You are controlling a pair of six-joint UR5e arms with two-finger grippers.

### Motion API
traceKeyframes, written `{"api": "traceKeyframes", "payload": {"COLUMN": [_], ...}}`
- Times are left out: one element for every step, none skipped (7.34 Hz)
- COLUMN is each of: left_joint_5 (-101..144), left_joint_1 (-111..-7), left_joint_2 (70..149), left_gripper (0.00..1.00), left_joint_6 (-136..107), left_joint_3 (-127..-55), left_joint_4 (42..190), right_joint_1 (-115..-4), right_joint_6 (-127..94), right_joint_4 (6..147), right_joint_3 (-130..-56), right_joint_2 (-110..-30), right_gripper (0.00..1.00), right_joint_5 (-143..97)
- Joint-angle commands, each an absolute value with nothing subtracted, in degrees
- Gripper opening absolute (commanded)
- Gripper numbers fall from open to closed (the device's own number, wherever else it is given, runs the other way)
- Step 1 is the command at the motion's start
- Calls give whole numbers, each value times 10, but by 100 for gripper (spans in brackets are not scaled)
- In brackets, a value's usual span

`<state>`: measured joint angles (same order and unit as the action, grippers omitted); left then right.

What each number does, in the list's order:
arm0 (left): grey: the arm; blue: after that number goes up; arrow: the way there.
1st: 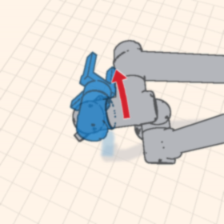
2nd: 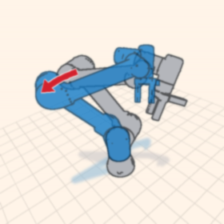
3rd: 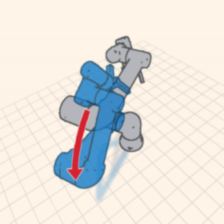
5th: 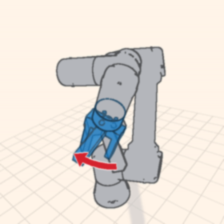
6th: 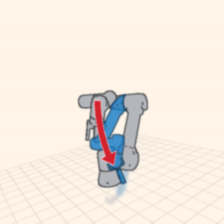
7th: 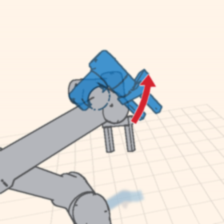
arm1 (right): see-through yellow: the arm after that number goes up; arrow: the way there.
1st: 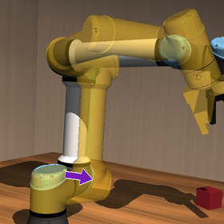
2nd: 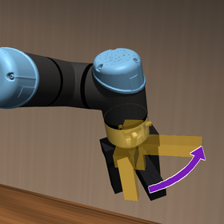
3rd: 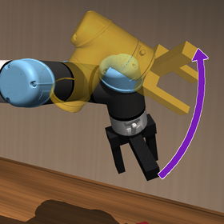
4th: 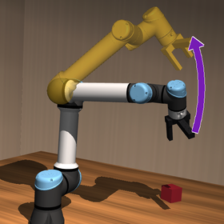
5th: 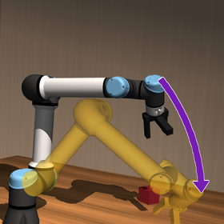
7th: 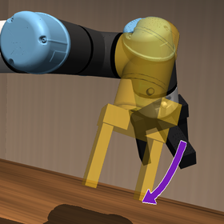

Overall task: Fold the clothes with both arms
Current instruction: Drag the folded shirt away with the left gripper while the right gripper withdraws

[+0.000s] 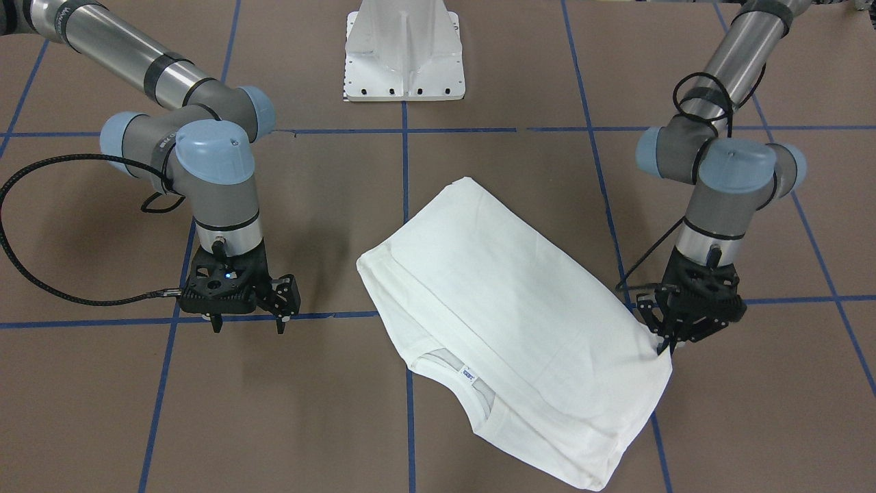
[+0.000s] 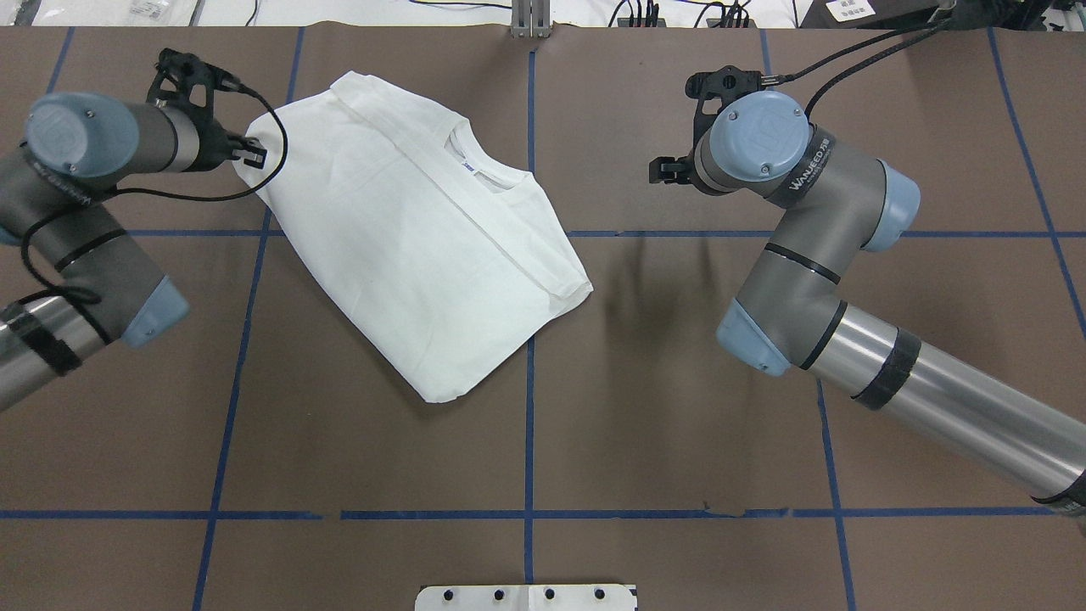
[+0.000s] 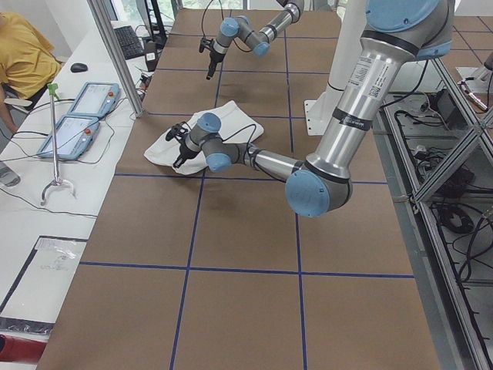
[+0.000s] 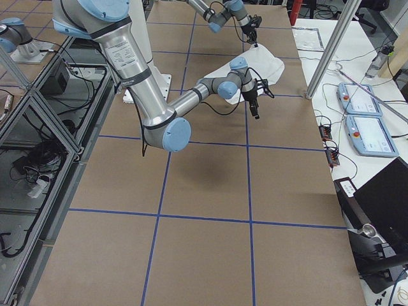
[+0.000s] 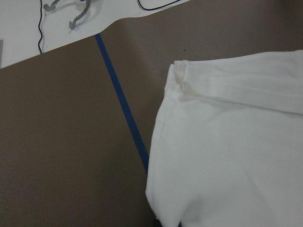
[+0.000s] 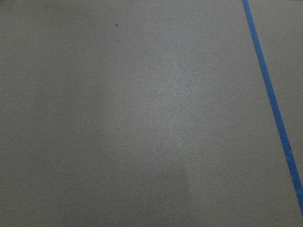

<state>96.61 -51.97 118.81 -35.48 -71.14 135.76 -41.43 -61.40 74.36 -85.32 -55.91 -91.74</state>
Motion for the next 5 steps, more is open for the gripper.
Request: {"api": "traceKeyframes", "payload": {"left_joint_5": [966, 969, 996, 1017, 1017], "left_joint_1": [-547, -548, -549, -550, -550], "left_joint_2": [1274, 1264, 1253, 1241, 1216], "left_gripper": [23, 99, 100, 100, 100], "left_joint_6": [-344, -333, -333, -339, -342], "left_joint_3": [-601, -604, -612, -632, -663], "left_joint_4": [1363, 1395, 1416, 1418, 1418], "right_joint_1": [-404, -395, -385, -372, -360], "right_joint_6": [-621, -655, -683, -719, -760], "right_joint_4": [744, 746, 747, 744, 697], "right_joint_3": [-853, -848, -841, -818, -757], "right_joint_2": [-542, -529, -507, -477, -434], "right_gripper": [100, 100, 100, 100, 98], "right_joint_5": [-916, -915, -912, -911, -906]}}
